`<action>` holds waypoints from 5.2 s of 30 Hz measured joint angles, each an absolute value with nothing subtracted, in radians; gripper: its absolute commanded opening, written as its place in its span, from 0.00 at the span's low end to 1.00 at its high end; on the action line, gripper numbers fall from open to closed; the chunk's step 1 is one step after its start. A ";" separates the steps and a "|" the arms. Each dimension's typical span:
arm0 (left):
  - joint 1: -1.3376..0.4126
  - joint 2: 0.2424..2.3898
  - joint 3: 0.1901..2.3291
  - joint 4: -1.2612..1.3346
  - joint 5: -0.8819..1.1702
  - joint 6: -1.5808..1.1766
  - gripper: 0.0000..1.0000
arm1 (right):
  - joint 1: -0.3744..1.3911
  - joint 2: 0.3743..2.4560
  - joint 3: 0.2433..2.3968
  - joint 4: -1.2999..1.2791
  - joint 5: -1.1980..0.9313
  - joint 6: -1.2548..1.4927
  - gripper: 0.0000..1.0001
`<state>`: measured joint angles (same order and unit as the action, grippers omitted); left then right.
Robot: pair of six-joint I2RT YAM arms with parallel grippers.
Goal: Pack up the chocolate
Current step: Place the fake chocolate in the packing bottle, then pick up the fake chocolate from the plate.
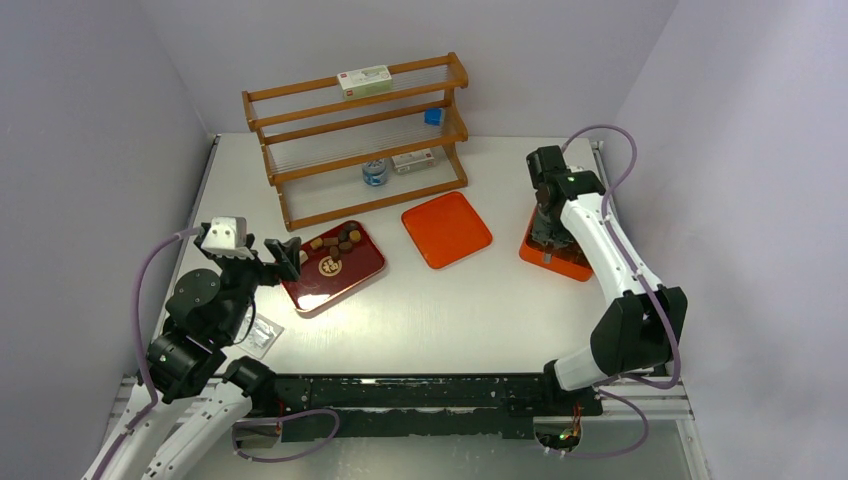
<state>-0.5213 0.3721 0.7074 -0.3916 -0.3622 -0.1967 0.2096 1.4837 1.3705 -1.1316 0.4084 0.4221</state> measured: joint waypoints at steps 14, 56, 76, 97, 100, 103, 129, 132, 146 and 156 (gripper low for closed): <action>-0.525 0.372 0.707 -0.392 -0.363 -0.194 0.98 | 0.167 1.481 1.330 -1.076 0.382 0.394 0.36; -0.526 0.372 0.707 -0.392 -0.405 -0.187 0.98 | 0.529 1.390 1.455 -0.960 0.162 0.368 0.37; -0.525 0.286 0.707 -0.395 -0.528 -0.183 0.98 | 1.004 1.854 1.760 -0.798 0.147 0.400 0.40; -0.525 0.239 0.708 -0.402 -0.551 -0.183 0.98 | 1.097 2.130 1.964 -0.739 0.142 0.256 0.40; -0.525 0.239 0.708 -0.403 -0.551 -0.183 0.98 | 1.098 2.145 1.991 -0.733 0.142 0.245 0.40; -0.525 0.239 0.708 -0.403 -0.552 -0.183 0.98 | 1.098 2.167 2.012 -0.722 0.141 0.238 0.40; -0.525 0.238 0.708 -0.403 -0.553 -0.183 0.98 | 1.106 2.272 2.107 -0.727 0.135 0.219 0.41; -0.525 0.238 0.708 -0.403 -0.553 -0.183 0.98 | 1.108 2.275 2.113 -0.727 0.134 0.218 0.39; -0.525 0.238 0.708 -0.403 -0.553 -0.183 0.98 | 1.108 2.275 2.115 -0.727 0.131 0.209 0.21; -0.525 0.238 0.708 -0.403 -0.553 -0.183 0.98 | 1.108 2.257 2.069 -0.696 0.112 0.216 0.18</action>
<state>-0.5251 0.2379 0.7078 -0.4030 -0.5529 -0.1825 1.1084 2.2570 2.0693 -0.6964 0.1116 0.2165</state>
